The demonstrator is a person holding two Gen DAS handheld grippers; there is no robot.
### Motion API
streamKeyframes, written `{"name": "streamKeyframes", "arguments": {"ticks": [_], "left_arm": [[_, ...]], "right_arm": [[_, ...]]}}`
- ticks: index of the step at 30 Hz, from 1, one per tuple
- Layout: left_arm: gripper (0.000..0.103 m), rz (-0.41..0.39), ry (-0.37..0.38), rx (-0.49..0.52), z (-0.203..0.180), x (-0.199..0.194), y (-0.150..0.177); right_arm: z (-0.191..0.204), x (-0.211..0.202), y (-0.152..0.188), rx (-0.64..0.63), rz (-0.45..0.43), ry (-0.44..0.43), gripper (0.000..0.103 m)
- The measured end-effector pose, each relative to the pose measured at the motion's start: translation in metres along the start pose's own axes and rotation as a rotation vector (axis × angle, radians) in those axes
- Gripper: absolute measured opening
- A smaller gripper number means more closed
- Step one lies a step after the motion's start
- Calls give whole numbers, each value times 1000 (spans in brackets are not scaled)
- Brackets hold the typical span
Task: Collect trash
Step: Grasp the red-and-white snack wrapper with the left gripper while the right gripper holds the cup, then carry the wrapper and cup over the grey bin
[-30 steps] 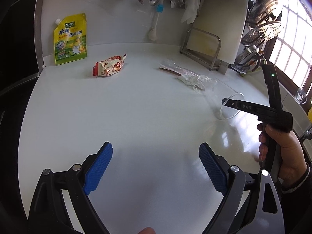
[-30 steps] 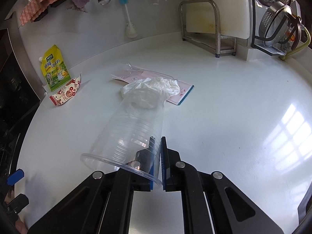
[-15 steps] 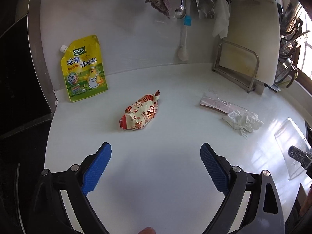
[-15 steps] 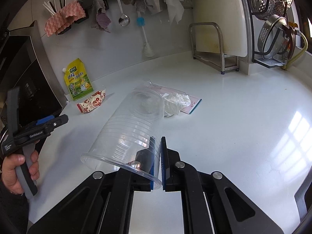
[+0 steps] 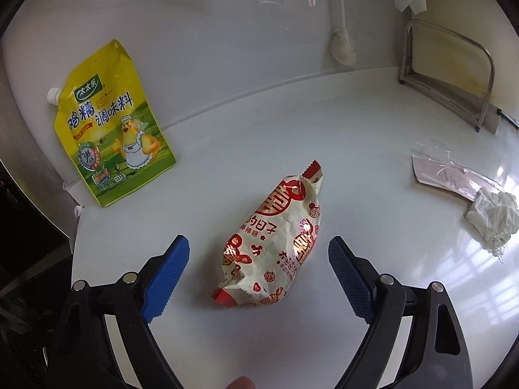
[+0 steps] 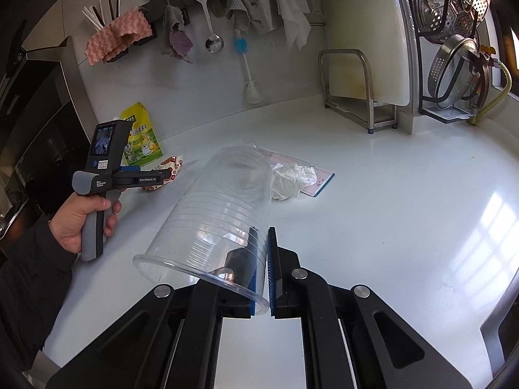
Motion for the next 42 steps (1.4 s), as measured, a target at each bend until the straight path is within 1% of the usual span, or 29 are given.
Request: {"name": "streamKeyframes", "arguments": {"ticks": [1, 2, 3, 5, 6, 7, 11, 15, 17, 21, 23, 27, 29, 33, 37, 42], "left_arm": [[74, 18, 9, -4, 0, 5, 2], [66, 39, 25, -10, -1, 9, 3], [55, 45, 41, -21, -1, 10, 3], [48, 41, 38, -19, 0, 12, 2], [36, 39, 43, -11, -1, 11, 2], [30, 40, 58, -6, -3, 11, 3], [26, 16, 66, -3, -2, 1, 7], [25, -17, 68, -15, 1, -22, 12], [25, -34, 78, -28, 2, -38, 15], [25, -95, 81, -32, 0, -78, 24], [25, -109, 103, -25, -6, -96, 30], [25, -141, 132, -17, -15, -132, 48], [25, -158, 134, -15, -15, -150, 58], [25, -172, 134, -16, -15, -176, 81], [25, -163, 142, -7, -16, -195, 105], [26, -153, 164, -14, -18, -221, 132]], "right_arm": [[-1, 0, 0, 0, -2, 2, 6], [-1, 1, 0, 0, -1, 3, 6], [-2, 2, 0, 4, -2, 3, 6], [-1, 6, 2, 5, 4, 1, 6], [0, 7, 3, 3, 6, 0, 6], [0, 8, 3, 1, 8, -1, 6], [2, 10, 4, -6, 12, 4, 6], [1, 9, 2, -12, 13, 19, 6], [1, 10, 3, -7, 15, 18, 6], [4, 10, 6, -3, 20, 19, 6], [7, 9, 8, -6, 24, 20, 6], [12, 2, 16, -5, 32, 23, 6], [13, -2, 21, -2, 35, 27, 6], [16, -11, 34, 7, 44, 31, 6], [18, -23, 49, 23, 54, 33, 6], [31, -42, 66, 20, 55, 34, 6]]}}
Point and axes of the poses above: each gripper's, at about its wrist camera, not at the fingertips, and x roughly the way its jaws point, z to its left, y to its underside, the point moved 10 cm from there along x, roughly the way its jaws point, and after that the axes turned 15 degrees about -y, right-handed, at the moved point
